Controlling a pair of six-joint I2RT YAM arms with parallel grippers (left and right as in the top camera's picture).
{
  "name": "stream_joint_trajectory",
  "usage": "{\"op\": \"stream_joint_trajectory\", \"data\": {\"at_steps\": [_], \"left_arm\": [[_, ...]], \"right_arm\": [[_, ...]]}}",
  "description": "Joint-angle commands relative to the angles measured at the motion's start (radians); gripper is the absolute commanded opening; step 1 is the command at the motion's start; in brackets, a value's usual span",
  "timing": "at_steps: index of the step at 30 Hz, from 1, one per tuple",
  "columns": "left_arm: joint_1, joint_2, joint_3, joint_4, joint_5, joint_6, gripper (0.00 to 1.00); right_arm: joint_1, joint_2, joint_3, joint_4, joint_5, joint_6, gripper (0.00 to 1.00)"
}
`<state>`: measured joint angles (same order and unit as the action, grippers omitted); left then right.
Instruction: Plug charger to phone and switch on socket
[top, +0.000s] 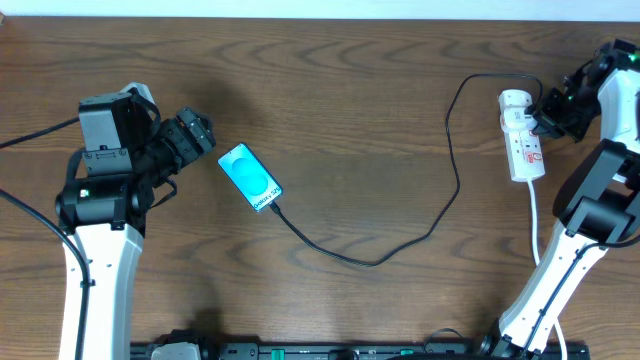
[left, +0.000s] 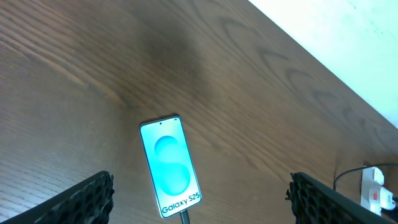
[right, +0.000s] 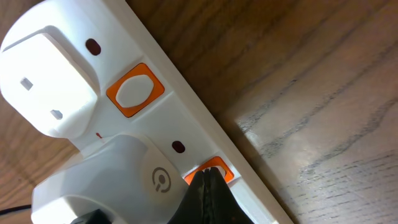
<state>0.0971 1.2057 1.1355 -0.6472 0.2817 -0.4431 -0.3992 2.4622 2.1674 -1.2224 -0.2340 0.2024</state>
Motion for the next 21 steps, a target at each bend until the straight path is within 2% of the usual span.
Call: {"op": "stream_joint_trajectory", "data": {"at_steps": [1,21], "left_arm": [[0.004,0.003,0.000,0.000,-0.014,0.020,0.91],[0.004,0.003,0.000,0.000,-0.014,0.021,0.91]], "right_arm": [[0.164,0.040,-0.017,0.008,-0.325,0.014,0.01],[0.184,0.040,-0.017,0.012,-0.325,0.022,0.01]]}}
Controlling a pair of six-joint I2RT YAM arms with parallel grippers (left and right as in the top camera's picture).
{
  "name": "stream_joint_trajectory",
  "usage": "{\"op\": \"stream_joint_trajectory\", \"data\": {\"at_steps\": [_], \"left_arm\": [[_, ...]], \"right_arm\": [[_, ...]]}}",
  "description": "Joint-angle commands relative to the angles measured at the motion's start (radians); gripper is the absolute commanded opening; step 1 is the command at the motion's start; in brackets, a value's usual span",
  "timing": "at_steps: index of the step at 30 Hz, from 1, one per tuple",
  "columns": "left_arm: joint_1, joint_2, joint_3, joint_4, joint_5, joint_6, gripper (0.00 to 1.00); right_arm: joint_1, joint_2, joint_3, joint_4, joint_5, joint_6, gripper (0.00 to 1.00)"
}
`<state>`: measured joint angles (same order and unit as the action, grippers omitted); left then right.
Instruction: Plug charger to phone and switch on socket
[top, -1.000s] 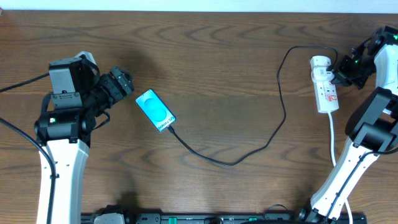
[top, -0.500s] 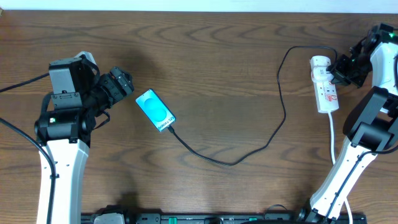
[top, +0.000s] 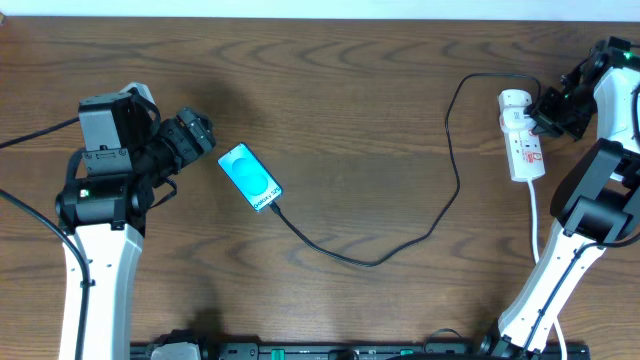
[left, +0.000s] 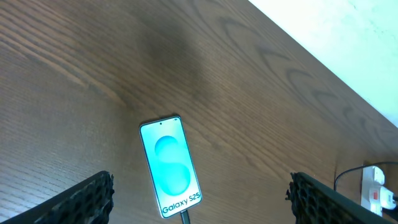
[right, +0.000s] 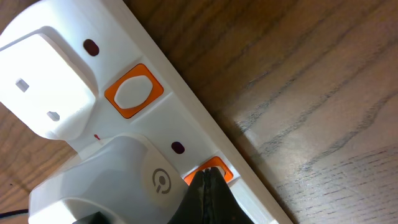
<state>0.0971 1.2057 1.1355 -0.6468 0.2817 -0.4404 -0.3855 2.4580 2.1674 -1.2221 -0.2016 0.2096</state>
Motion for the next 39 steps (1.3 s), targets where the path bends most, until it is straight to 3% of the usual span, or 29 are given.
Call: {"op": "stream_joint_trajectory", "data": {"at_steps": [1,39], "left_arm": [[0.004,0.003,0.000,0.000,-0.014,0.018,0.91],[0.004,0.003,0.000,0.000,-0.014,0.021,0.91]], "right_arm": [[0.171,0.045,-0.017,0.012,-0.358,0.014,0.01],[0.065,0.044,-0.016,0.048,-0.367,0.026,0.01]]}}
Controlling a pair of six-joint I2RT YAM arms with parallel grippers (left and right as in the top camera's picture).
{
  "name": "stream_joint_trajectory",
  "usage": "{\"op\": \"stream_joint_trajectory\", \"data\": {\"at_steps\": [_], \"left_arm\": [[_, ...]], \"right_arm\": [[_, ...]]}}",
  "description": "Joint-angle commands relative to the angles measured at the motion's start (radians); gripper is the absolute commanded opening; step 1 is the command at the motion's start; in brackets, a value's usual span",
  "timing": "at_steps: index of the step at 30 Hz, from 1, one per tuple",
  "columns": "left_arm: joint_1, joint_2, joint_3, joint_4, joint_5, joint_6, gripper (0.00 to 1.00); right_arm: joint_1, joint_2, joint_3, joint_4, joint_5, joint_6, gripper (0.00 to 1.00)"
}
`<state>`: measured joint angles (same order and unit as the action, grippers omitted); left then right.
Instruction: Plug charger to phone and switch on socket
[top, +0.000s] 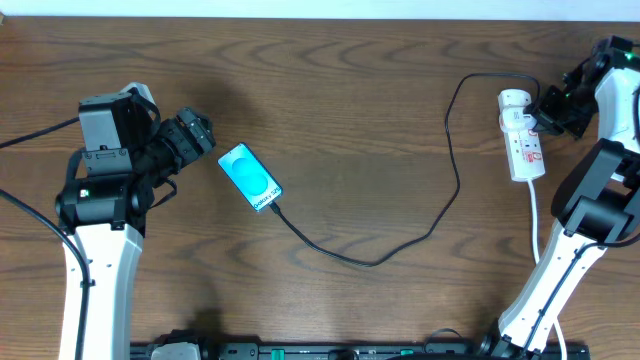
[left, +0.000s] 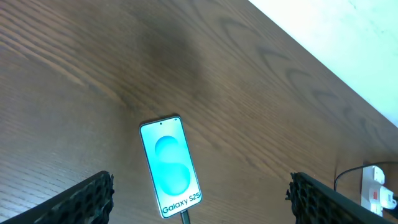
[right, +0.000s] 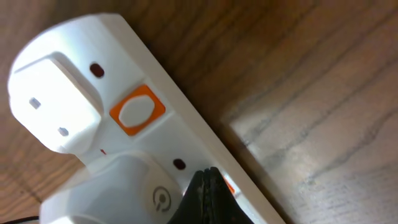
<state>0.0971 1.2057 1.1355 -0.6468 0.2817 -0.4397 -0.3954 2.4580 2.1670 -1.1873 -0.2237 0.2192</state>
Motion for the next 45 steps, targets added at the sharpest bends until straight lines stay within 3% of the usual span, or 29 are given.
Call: {"op": "stream_joint_trajectory", "data": {"at_steps": [1,45], "left_arm": [[0.004,0.003,0.000,0.000,-0.014,0.020,0.91],[0.004,0.003,0.000,0.000,-0.014,0.020,0.91]], "right_arm": [[0.072,0.044,-0.016,0.014,-0.345,0.020,0.01],[0.034,0.044,-0.014,-0.066,-0.280,-0.008,0.01]]}}
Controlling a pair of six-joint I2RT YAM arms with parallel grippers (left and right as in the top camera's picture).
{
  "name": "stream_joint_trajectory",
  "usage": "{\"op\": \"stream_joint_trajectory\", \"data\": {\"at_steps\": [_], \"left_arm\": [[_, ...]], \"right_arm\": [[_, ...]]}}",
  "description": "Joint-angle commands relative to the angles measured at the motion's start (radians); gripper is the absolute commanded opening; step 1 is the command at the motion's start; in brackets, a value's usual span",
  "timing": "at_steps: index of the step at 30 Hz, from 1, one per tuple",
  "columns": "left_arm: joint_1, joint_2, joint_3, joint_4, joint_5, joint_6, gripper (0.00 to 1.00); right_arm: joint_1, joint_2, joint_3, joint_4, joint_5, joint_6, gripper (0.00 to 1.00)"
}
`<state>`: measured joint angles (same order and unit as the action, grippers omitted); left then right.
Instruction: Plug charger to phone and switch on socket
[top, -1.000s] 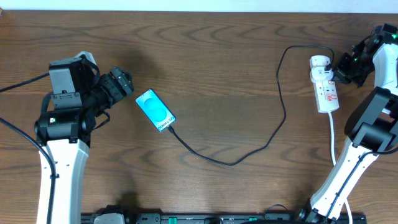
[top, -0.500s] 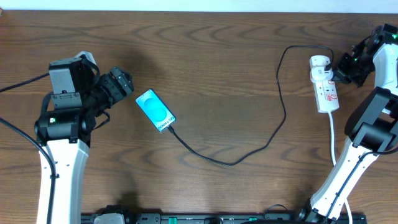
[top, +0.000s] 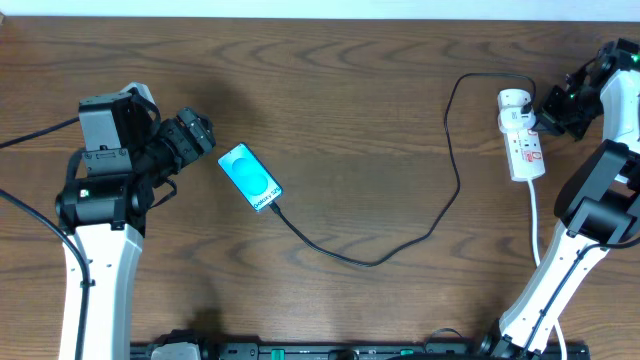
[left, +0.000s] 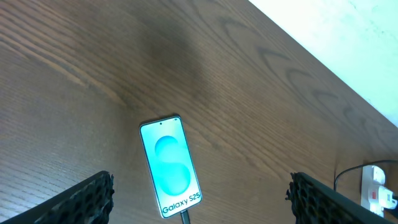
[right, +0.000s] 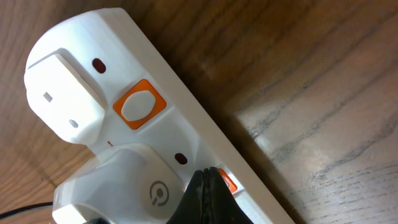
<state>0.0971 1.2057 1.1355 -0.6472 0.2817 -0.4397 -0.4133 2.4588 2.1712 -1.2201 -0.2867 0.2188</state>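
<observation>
The phone (top: 250, 177) lies face up with a cyan screen, and the black cable (top: 380, 258) is plugged into its lower end. That cable runs to the white charger (right: 146, 186) seated in the white socket strip (top: 523, 140). My right gripper (right: 208, 174) is shut, its tips resting against the strip at the second orange switch (right: 227, 182), which they partly cover. The first orange switch (right: 140, 106) is in full view. My left gripper (left: 199, 205) hangs open above the phone (left: 170, 167), touching nothing.
A second white plug (right: 62, 93) occupies the strip's end socket. The strip's white lead (top: 535, 215) runs toward the front edge along the right arm. Brown wooden table (top: 350, 120) all around; its far edge meets a white wall (left: 348, 43).
The right wrist has shifted slightly, so the strip sits a little further right in its view. The shut tips remain at the second orange switch. Phone, cable and left arm are unchanged.
Across all moments the phone lay with the cable in it and the left gripper hung open above it. The right gripper stayed shut with its tips at the second orange switch, shifting only slightly at the strip between moments.
</observation>
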Motion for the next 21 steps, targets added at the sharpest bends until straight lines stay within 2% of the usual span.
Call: {"op": "stream_joint_trajectory", "data": {"at_steps": [1,21], "left_arm": [[0.004,0.003,0.000,0.000,-0.014,0.020,0.91],[0.004,0.003,0.000,0.000,-0.014,0.020,0.91]], "right_arm": [[0.052,0.043,-0.019,-0.037,-0.212,-0.008,0.01],[-0.006,0.041,-0.019,-0.077,-0.209,-0.039,0.01]]}}
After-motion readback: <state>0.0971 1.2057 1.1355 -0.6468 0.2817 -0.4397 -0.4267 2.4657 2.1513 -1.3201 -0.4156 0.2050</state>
